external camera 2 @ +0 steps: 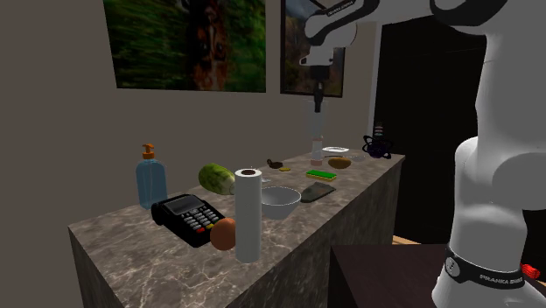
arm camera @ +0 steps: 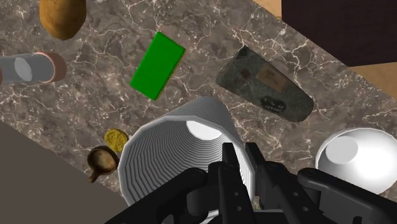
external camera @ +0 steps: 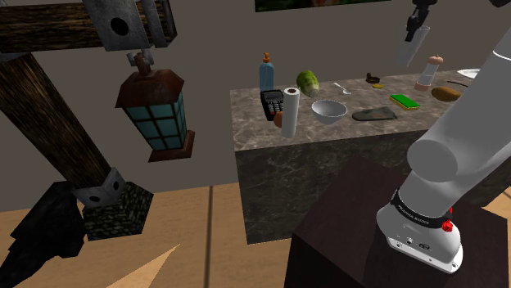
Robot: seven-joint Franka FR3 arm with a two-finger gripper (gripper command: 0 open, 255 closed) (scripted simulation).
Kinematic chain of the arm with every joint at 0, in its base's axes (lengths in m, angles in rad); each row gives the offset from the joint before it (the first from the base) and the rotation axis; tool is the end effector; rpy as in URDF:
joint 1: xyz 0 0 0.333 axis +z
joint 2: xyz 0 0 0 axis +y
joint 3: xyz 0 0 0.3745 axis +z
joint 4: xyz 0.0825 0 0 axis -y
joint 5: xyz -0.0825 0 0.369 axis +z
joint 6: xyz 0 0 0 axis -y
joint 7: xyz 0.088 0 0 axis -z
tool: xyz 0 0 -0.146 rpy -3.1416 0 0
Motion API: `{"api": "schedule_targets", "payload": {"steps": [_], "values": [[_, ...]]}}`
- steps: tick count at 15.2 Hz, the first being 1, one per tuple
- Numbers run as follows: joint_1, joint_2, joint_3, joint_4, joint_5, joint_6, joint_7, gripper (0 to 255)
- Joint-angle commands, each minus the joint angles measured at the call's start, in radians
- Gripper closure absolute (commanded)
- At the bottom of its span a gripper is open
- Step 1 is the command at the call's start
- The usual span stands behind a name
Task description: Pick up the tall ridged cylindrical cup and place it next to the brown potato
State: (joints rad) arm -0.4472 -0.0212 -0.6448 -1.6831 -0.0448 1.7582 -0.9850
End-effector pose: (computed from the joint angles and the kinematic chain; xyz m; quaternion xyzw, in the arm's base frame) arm 0.2463 -0.4945 0.6186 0.9975 -0.0505 0.0097 0.0477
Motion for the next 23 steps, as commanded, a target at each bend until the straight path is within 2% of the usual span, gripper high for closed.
{"api": "schedule_targets", "payload": {"steps": [1,7,12,16,20,23], "values": [[-0.025,0.013,-0.027,0.019,0.013,-0.006,-0.055,255],[-0.111,0.078,-0.107,0.078,0.073,-0.015,-0.226,255],[-0.211,0.175,-0.163,0.167,0.160,-0.038,-0.382,255],[-0.321,0.278,-0.191,0.268,0.251,-0.073,-0.507,255],[-0.470,0.402,-0.193,0.413,0.353,-0.131,-0.623,255],[-0.453,0.388,-0.192,0.353,0.342,-0.083,-0.623,255]]}}
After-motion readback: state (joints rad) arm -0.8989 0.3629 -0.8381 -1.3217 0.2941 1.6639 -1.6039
